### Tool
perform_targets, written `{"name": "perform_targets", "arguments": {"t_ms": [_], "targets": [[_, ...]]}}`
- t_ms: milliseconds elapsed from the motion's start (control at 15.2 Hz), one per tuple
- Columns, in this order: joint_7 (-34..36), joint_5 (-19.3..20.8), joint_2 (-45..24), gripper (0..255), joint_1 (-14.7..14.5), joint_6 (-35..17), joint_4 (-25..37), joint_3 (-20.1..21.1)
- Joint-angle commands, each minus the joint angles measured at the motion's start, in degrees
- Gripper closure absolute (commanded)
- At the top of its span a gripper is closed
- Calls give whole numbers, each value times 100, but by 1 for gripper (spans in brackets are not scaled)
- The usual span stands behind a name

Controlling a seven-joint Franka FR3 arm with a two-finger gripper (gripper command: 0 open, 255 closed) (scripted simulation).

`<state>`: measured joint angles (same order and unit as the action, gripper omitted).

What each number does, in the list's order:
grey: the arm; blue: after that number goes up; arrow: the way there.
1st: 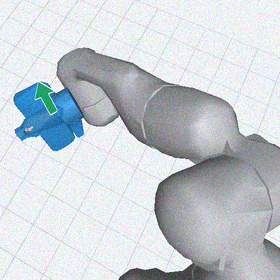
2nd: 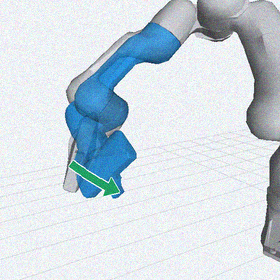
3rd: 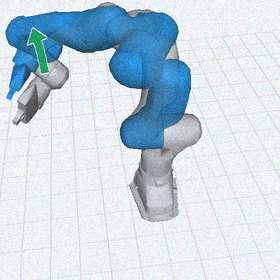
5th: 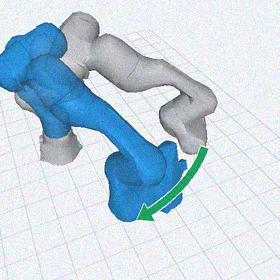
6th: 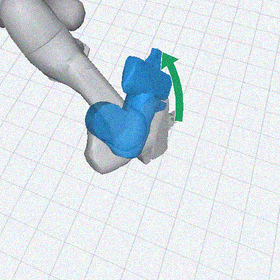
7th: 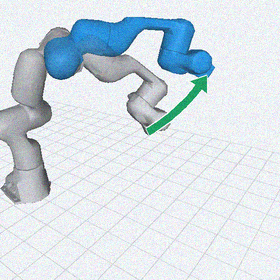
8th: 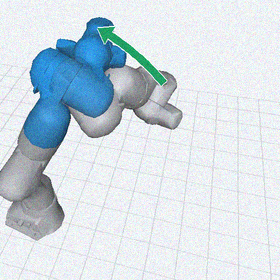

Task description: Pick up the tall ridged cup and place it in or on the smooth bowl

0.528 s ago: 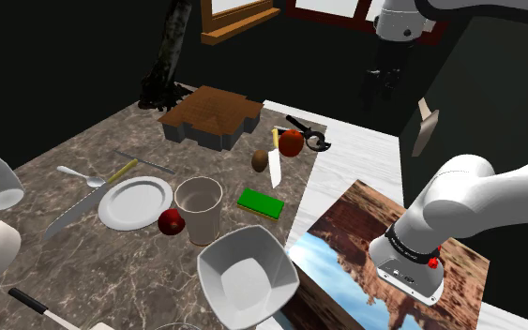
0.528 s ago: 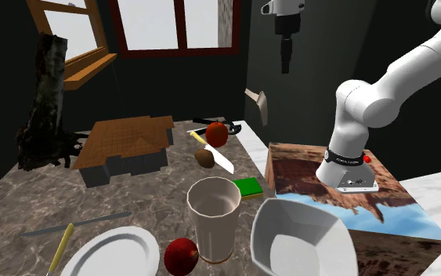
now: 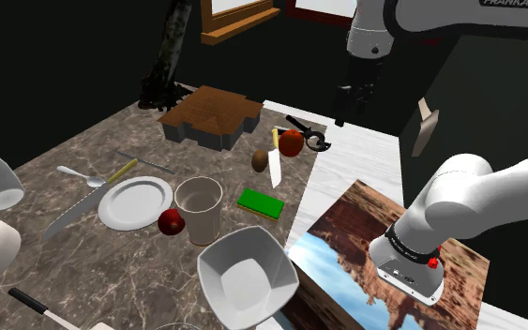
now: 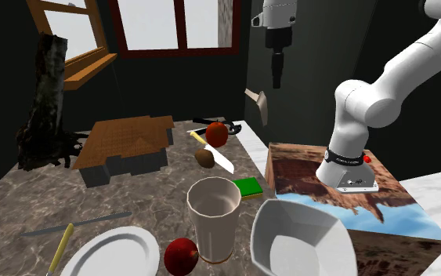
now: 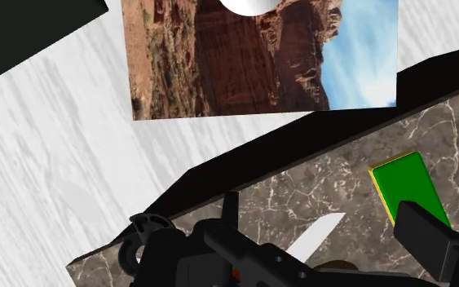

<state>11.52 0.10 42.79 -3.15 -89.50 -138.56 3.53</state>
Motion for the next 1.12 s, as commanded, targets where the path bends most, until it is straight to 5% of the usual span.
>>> {"name": "perform_targets", "arguments": {"t_ms": [0, 1056], "targets": [[233, -203, -234, 0, -97, -234, 24, 202], [1745, -939, -2629, 0, -593, -2096, 894, 1560]]}}
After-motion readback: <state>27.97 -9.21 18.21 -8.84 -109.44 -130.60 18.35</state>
